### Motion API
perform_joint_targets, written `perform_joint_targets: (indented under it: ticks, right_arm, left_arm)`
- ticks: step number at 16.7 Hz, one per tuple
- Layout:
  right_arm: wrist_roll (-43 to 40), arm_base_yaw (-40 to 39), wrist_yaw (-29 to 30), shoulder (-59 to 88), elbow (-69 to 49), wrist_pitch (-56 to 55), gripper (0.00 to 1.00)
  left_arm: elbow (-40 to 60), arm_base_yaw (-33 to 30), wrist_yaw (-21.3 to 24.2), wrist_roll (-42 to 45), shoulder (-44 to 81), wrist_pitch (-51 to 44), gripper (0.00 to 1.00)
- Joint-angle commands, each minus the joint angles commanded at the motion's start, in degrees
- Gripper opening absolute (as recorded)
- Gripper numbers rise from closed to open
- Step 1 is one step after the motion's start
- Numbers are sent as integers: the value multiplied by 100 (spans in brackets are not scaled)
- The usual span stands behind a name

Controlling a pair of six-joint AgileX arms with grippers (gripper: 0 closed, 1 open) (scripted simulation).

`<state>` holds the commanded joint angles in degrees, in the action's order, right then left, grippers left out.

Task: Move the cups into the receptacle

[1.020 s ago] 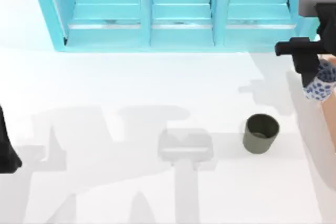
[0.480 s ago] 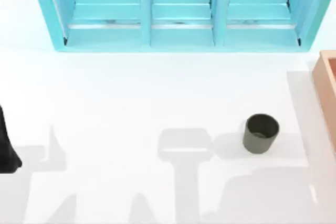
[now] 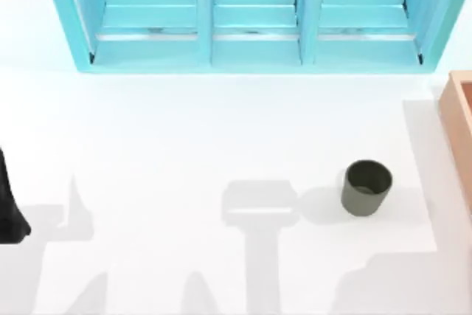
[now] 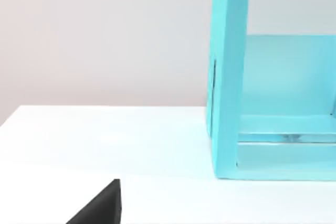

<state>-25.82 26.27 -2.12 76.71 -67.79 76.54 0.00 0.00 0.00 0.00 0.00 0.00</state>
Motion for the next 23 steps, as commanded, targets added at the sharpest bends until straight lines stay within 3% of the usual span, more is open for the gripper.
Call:
perform_joint_targets:
  ticks: [8,13,23]
  right_arm:
    - [58,-49,-19,95,1287,-1417,0]
    - [60,-51,-8,120,1360,-1489,0]
    - [60,-51,-8,120,1360,-1489,75]
  left_arm:
    - [0,0,0,0,0,0,100]
    - [0,0,0,0,0,0,100]
    - [0,0,0,0,0,0,100]
